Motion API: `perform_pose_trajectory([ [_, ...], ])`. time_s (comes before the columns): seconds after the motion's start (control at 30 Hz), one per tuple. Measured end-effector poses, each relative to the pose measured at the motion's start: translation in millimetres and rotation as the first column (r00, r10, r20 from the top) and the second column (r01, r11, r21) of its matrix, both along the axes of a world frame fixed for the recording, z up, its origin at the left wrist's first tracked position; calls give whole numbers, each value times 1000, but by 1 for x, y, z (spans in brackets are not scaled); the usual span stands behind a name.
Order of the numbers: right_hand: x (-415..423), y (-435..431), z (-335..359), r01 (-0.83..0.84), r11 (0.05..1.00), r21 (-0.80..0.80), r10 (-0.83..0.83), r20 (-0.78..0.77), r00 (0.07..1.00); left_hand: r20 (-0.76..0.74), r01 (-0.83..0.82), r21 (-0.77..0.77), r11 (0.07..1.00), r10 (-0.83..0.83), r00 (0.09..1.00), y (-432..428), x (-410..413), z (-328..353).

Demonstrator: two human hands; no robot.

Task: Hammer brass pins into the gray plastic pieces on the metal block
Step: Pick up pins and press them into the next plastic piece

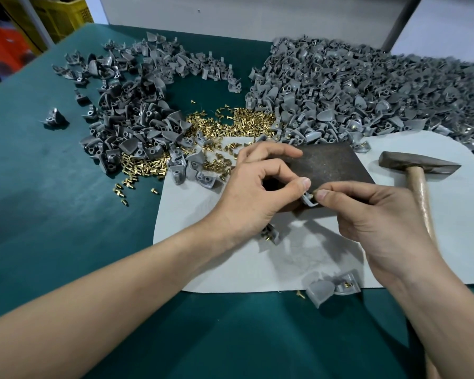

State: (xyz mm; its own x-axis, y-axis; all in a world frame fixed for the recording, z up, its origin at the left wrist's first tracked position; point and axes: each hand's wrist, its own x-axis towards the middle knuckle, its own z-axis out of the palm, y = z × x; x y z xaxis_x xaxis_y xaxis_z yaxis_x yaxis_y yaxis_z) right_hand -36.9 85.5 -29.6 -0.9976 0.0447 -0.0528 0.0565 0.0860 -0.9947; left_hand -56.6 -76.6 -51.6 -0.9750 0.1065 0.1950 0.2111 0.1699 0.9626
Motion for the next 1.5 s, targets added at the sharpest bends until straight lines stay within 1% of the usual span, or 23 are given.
perform_pose_trajectory([
  [0.27,1,-1,2,-13,1000,1,13,0,1000,-8,-5,-6,1000,5,1000,1,0,0],
  [0.5,1,-1,3,-15,999,49,18,-71,997,2,-4,2,1000,4,1000,1,1,1],
  [0.77,-1,-1,3,-18,998,62,21,-61,998,0,5,13,1000,-5,1000,1,2,1],
  [1.13,2,-4,5,-3,1000,29,3,11,1000,-23,6,-6,1000,-6,1000,1,2,2],
  [1.27,2,-5,5,-8,1000,-21,9,49,999,-20,13,-13,1000,-13,1000,0,2,2],
  [1.4,1,-4,5,-17,999,-41,19,47,999,-12,18,12,1000,-18,1000,-1,1,1],
  [1.5,1,-4,5,-15,999,-40,16,40,999,-16,21,0,1000,-21,1000,-1,1,1],
])
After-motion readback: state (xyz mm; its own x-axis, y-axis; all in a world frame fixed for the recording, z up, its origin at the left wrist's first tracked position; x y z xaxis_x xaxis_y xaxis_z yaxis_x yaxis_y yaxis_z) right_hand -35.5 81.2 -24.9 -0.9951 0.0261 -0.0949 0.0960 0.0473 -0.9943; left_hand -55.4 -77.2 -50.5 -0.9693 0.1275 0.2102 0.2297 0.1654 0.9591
